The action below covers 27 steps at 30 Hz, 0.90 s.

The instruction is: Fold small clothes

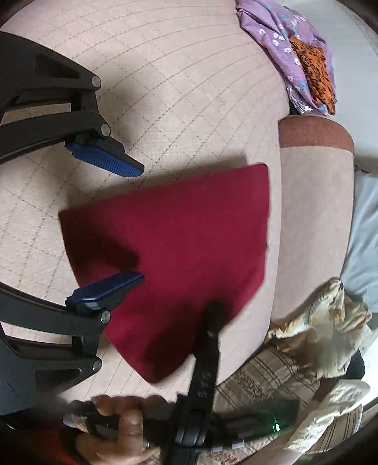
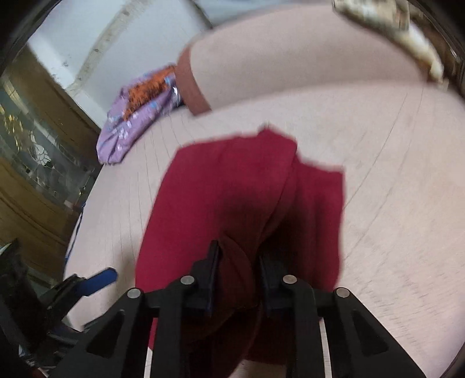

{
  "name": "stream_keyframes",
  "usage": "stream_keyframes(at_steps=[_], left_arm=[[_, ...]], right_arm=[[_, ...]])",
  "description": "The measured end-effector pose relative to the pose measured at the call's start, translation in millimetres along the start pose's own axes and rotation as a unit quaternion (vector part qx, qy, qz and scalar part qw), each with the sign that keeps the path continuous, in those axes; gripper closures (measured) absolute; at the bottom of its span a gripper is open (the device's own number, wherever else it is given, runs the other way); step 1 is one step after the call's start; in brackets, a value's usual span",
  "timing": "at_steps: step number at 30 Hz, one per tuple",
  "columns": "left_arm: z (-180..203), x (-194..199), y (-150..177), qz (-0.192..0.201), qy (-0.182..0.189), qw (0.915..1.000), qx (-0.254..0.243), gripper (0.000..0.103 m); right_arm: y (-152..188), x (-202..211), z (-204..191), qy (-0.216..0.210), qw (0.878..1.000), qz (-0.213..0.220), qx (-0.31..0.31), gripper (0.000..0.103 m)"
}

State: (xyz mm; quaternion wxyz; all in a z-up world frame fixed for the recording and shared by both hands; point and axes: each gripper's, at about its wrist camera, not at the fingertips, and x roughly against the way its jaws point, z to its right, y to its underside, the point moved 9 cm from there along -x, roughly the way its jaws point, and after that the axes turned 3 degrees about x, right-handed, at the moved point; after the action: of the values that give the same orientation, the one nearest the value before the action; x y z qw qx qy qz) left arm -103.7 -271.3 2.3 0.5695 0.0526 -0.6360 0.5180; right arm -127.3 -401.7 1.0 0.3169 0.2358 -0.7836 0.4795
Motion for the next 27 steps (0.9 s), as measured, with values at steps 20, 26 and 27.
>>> stream_keyframes(at_steps=[20, 26, 27], left_arm=[[-4, -14, -15, 0.013, -0.037, 0.9991, 0.018, 0.037], [-6, -32, -12, 0.005, -0.038, 0.9991, 0.017, 0.028], [-6, -32, -12, 0.007, -0.038, 0.9991, 0.019, 0.027]], right_arm=[[3, 21, -5, 0.027, 0.999, 0.027, 0.035, 0.066], [23, -19, 30, 0.073, 0.997, -0.018, 0.019, 0.064], [25, -19, 33, 0.067, 0.998, -0.017, 0.009, 0.062]])
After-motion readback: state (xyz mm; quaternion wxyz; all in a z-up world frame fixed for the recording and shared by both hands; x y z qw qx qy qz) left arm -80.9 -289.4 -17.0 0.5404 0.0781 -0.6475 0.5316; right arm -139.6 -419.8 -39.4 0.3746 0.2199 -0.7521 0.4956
